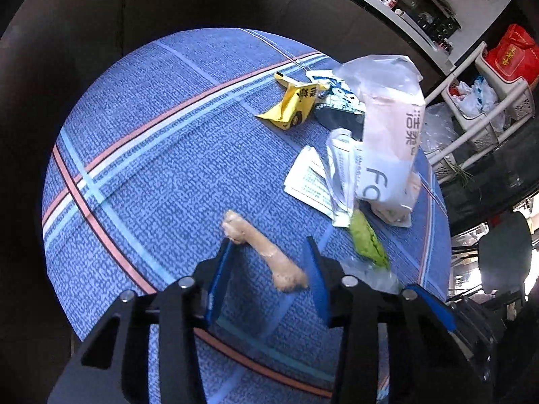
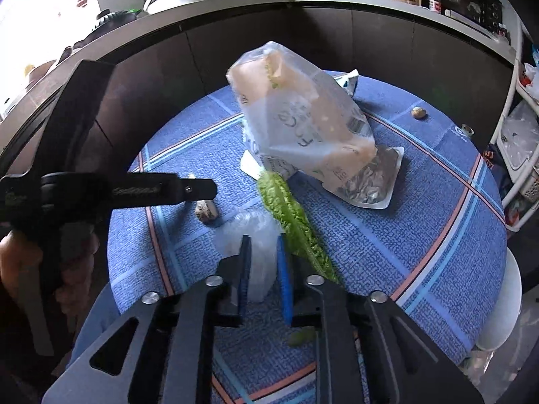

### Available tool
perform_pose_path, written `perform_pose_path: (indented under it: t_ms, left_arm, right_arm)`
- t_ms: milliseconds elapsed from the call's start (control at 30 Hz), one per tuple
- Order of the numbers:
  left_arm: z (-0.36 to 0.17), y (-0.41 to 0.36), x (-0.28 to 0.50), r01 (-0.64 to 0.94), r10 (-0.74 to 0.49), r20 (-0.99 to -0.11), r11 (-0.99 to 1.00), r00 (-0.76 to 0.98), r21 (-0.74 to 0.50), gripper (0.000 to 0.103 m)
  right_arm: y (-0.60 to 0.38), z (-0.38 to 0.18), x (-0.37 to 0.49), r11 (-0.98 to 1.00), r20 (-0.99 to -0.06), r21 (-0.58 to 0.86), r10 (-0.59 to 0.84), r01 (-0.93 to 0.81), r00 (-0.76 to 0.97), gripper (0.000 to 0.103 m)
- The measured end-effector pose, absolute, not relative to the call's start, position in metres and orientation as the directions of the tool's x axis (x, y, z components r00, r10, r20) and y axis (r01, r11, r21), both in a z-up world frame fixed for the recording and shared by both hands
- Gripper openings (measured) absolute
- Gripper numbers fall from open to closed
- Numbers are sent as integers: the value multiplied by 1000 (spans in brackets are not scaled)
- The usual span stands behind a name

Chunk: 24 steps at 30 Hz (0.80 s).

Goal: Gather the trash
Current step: 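Grasp the bone chew with the left gripper while the right gripper grasps the clear plastic bag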

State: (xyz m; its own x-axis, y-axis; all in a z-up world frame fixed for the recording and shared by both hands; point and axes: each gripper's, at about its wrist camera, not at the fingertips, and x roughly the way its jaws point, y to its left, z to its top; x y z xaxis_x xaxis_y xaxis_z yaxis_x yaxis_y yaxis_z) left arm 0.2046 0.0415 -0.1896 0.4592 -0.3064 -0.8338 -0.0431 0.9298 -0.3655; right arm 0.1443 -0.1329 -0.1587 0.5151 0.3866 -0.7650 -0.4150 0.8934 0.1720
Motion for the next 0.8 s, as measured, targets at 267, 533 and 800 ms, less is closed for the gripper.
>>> perform_pose_path:
  t_ms: [267,533,800]
  left_arm:
    - [-188,35,212,-8,-329,-828,928,454,-373,21]
    - [-183,39,207,23,-356,-816,921,456,-388,9]
    - [-149,36,183,77,-371,-786,919,494,-386,9]
  right_arm:
    - [-126,-167,147,884,-775,190,402,-427,488,25]
    - [-128,-155,144,867,-749,225,446,-445,491,1]
    - [-160,-109,129,889,-665,215,437,-405,606,1]
